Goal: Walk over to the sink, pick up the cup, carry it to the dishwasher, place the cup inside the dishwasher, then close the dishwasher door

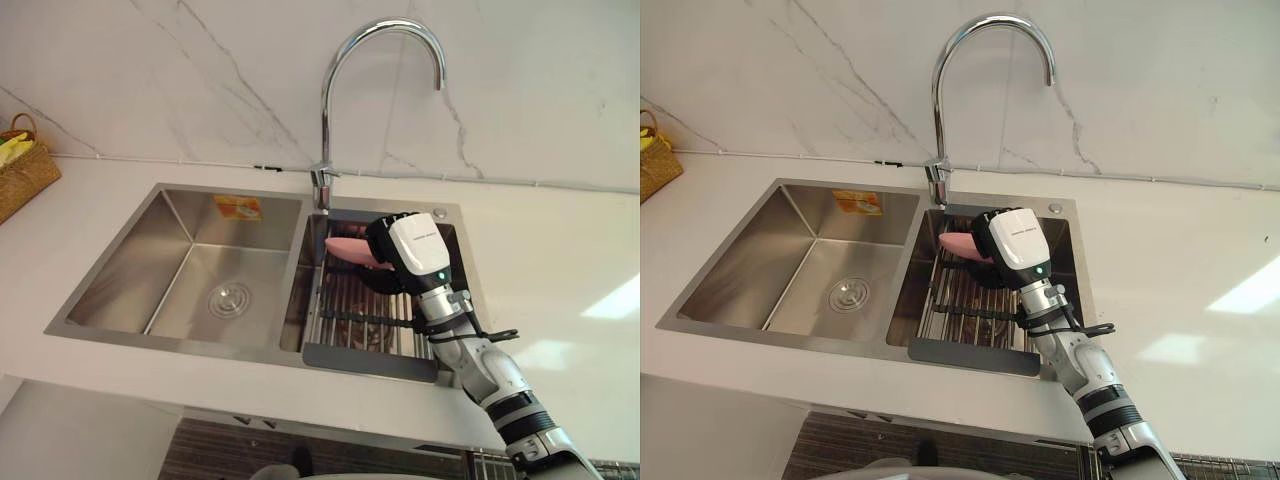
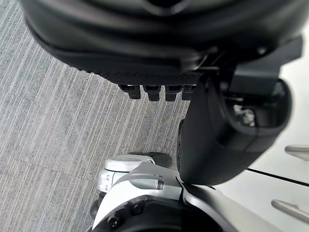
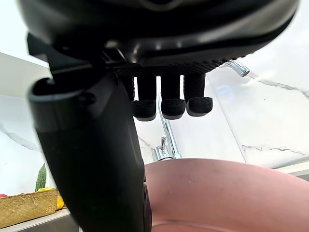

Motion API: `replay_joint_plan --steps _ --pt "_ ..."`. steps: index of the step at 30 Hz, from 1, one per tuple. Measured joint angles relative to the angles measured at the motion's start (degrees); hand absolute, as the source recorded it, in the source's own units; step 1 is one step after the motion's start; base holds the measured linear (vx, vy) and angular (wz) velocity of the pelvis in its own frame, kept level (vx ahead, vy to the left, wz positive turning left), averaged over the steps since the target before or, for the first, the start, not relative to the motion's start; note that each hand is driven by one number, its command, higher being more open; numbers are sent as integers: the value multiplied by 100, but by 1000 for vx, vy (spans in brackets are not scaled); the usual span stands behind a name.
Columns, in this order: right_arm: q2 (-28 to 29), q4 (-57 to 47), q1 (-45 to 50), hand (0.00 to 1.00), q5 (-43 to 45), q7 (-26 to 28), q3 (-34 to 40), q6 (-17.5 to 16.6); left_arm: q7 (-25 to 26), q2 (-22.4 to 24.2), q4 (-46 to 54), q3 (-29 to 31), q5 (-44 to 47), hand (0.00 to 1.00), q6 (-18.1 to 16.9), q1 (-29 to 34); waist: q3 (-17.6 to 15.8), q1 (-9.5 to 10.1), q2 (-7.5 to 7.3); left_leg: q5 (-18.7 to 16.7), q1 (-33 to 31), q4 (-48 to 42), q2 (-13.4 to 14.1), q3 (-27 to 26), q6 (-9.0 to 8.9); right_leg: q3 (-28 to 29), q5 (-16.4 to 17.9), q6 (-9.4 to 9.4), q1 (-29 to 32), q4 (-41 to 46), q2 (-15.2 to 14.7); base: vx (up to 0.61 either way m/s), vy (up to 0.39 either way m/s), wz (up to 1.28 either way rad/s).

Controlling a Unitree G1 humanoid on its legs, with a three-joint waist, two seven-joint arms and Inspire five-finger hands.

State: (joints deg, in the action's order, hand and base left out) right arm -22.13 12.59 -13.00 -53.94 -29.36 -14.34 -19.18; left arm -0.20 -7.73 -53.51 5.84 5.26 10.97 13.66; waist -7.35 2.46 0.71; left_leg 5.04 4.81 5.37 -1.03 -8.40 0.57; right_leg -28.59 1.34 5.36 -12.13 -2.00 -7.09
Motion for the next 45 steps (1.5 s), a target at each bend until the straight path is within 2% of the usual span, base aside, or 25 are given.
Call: replay_joint_plan --steps 6,7,11,17,24,30,31,41,45 --pt "1 39 -3 0 332 280 48 304 0 14 1 -2 -77 100 14 -1 0 -6 27 4 2 0 1 -7 0 3 0 0 0 4 0 0 0 0" --pt "1 57 -3 100 332 279 53 353 0 19 0 -2 -77 100 17 -1 -4 -7 37 4 3 0 1 -8 0 3 0 0 0 4 0 0 0 0" --pt "6 216 -3 100 332 244 56 413 0 27 0 -10 -77 100 27 -2 -2 -4 62 6 3 0 1 -7 -2 -1 0 -1 -1 4 0 0 0 0" --pt "52 558 -101 100 512 221 62 732 0 21 -1 -14 -75 100 60 -3 -1 -5 65 23 2 1 0 9 -1 -21 0 -1 -6 10 0 0 0 0" --pt "130 976 -215 100 543 202 93 917 -6 21 0 -16 -75 100 80 -6 0 5 68 59 -25 2 -9 93 5 -110 1 -2 -17 13 1 0 0 7" --pt "131 1169 -253 100 547 210 104 1070 -16 23 1 -21 -73 100 112 -7 -4 83 75 72 -34 3 -18 151 4 -170 3 -4 -39 10 1 -1 3 4" --pt "131 1180 -262 0 548 215 104 1082 -19 23 1 -21 -73 100 119 -7 -5 87 75 73 -34 2 -19 155 4 -174 3 -4 -41 9 1 0 0 0" --pt "145 1438 -454 0 761 249 103 1108 -38 19 1 -116 -74 100 110 -7 -11 113 86 97 -35 3 -29 237 3 -264 11 -6 -70 5 4 -5 2 3" --pt "156 1463 -464 0 756 258 98 955 -38 20 3 -118 -77 100 106 -9 -11 123 86 100 -35 3 -26 250 0 -278 16 -9 -87 5 11 0 1 1"
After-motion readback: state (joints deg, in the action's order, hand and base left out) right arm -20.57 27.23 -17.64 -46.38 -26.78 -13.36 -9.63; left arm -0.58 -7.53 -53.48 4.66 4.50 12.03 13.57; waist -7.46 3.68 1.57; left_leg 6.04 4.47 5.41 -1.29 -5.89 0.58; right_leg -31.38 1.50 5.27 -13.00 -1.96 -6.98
